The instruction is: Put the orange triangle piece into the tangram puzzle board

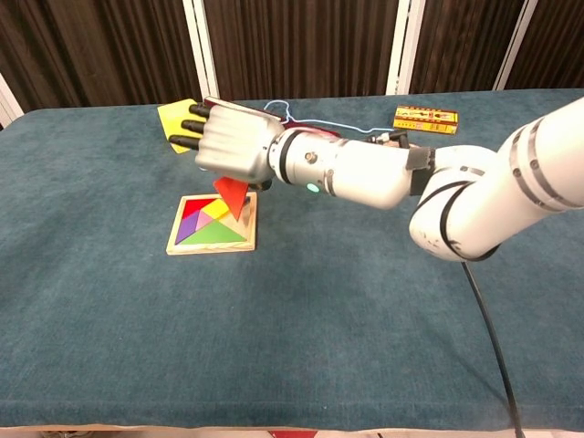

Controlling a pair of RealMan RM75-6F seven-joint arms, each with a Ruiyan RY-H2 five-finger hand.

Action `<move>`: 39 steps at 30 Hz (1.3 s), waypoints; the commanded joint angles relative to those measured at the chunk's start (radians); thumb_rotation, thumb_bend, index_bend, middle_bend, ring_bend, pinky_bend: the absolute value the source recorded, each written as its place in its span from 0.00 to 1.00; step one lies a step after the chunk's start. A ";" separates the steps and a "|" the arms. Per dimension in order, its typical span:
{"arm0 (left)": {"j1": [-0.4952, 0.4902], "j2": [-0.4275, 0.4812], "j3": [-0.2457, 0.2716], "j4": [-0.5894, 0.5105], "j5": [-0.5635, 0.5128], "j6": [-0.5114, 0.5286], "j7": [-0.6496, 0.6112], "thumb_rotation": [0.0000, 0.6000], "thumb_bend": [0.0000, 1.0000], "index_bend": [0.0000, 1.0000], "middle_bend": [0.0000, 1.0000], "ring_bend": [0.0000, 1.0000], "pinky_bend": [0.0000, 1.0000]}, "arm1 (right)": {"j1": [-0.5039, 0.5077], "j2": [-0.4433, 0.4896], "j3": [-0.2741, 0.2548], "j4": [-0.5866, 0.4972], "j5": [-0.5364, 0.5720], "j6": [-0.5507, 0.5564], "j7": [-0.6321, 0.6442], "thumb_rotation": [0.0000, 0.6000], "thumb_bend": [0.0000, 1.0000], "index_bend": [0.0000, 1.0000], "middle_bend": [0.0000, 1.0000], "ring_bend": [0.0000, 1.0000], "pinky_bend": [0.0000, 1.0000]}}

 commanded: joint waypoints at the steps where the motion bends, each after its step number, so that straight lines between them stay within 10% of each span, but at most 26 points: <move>1: 0.000 -0.002 0.000 0.001 0.000 -0.001 0.001 1.00 0.43 0.00 0.00 0.00 0.01 | 0.008 -0.029 -0.023 0.037 -0.022 0.005 0.041 1.00 0.43 0.78 0.07 0.00 0.06; 39: -0.005 0.002 -0.002 0.001 0.003 -0.007 -0.007 1.00 0.43 0.00 0.00 0.00 0.01 | 0.010 -0.053 -0.072 0.111 -0.043 -0.018 0.073 1.00 0.43 0.78 0.07 0.00 0.06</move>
